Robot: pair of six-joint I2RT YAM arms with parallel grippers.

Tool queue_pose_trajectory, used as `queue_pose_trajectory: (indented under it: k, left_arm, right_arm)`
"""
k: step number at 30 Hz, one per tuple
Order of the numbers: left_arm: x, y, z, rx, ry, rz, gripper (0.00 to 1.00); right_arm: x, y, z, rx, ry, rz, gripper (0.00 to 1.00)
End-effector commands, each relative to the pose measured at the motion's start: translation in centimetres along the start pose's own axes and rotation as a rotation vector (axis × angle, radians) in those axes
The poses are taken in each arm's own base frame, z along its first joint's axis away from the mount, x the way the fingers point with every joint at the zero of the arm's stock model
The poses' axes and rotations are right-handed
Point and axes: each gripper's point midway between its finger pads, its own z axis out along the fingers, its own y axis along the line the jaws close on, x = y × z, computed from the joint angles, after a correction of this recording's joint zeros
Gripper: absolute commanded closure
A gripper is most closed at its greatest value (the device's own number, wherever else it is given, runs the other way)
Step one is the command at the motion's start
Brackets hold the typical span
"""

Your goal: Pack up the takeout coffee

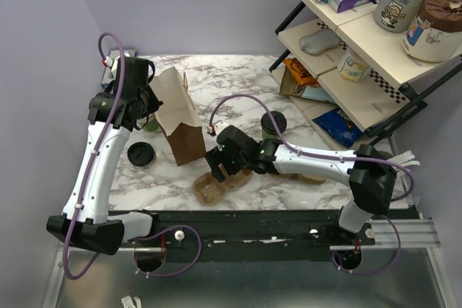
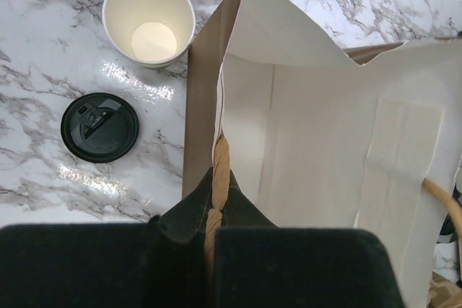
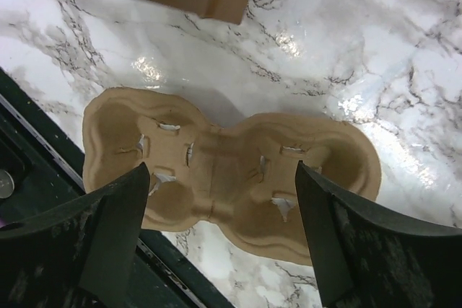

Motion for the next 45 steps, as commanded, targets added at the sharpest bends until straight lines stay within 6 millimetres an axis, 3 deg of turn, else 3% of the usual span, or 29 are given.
queue_pose_trajectory:
  k: [1, 9, 19, 24, 28, 33, 40, 44, 45]
  left_arm:
    - [0.4, -0.1, -1.1, 0.041, 0.019, 0.004, 1.00]
    - [1.5, -1.0, -0.3, 0.095, 0.052, -0.019, 1.00]
    - [2.6, -1.6, 0.0, 0.134, 0.086, -0.043, 1.00]
    - [2.9, -1.4, 0.0, 0.132, 0.091, -0.051, 1.00]
    - [3.1, -1.1, 0.0, 0.126, 0.088, -0.051, 1.00]
    - [3.4, -1.7, 0.0, 0.159, 0.100, -0.045, 1.00]
    - [3.3, -3.0, 0.4, 0.223, 0.106, -0.021, 1.00]
    - [3.5, -4.1, 1.0, 0.275, 0.126, 0.009, 1.00]
    - [3.4, -4.4, 1.0, 0.290, 0.126, 0.023, 1.00]
  right_arm:
    - [1.6, 0.0, 1.5, 0.064, 0.050, 0.042, 0.12]
    - [3.8, 2.0, 2.5, -0.011, 0.103, -0.008, 0.17]
    - [6.2, -1.0, 4.3, 0.153, 0.155, 0.005, 0.23]
    - [5.8, -1.2, 5.6, 0.177, 0.135, 0.016, 0.35]
    - [5.7, -1.4, 5.4, 0.188, 0.126, 0.025, 0.45]
    - [4.4, -1.6, 2.0, 0.183, 0.072, 0.048, 0.54]
    - [0.7, 0.4, -4.8, 0.021, -0.061, 0.004, 0.58]
    - [-1.5, 1.8, -9.5, -0.104, -0.180, -0.081, 0.58]
    - [-2.8, 2.0, -11.7, -0.132, -0.247, -0.111, 0.58]
